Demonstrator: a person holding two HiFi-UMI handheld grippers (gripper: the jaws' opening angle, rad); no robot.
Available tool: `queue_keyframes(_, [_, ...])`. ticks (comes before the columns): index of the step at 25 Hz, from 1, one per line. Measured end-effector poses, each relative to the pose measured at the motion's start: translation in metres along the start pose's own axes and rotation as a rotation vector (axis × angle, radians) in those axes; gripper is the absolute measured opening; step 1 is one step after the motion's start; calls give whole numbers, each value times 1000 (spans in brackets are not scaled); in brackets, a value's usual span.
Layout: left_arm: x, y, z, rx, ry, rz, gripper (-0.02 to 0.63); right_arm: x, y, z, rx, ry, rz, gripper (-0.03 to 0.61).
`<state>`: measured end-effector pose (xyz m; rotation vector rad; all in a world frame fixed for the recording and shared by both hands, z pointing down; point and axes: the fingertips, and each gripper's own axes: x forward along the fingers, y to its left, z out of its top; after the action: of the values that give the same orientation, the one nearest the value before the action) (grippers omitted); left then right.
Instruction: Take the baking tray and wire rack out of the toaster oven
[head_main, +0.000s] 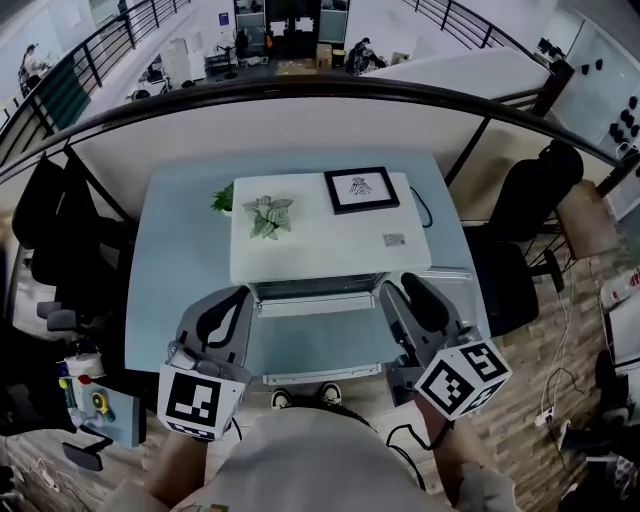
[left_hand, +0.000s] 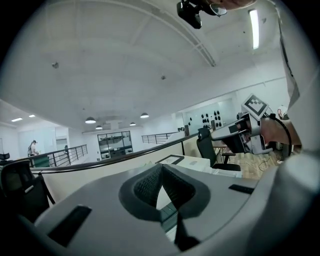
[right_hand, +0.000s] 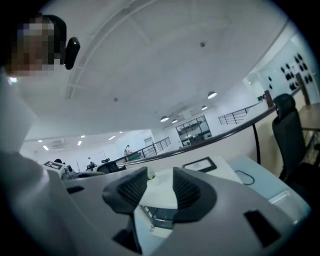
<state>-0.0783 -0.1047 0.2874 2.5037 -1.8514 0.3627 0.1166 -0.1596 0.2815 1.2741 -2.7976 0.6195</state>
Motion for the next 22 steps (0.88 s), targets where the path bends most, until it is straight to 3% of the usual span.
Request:
queue_keyframes(3, [-6, 4, 2, 6, -5, 20, 3, -6, 10, 18, -81, -56, -6, 96])
queue_keyframes(5, [-8, 6, 2, -2, -13, 30, 3, -7, 13, 22, -123, -72, -4, 3])
queue_keyframes(13, [-16, 13, 10, -59, -45, 63, 14, -6, 18, 22, -151, -66, 35, 3])
queue_keyframes(14, [-14, 13, 11, -81, -50, 55, 98, -6, 18, 21, -153, -63, 37, 3])
queue_keyframes(16, [-12, 12, 14, -119, -74, 44, 386, -6, 17, 20, -162, -55, 39, 3])
queue_keyframes(18, [-11, 11, 16, -113, -91, 58, 439, -7, 15, 17, -168, -45, 39, 3])
queue_keyframes(22, [-7, 3, 9, -135, -70, 44, 446, -11, 13, 15, -165, -37, 43, 3])
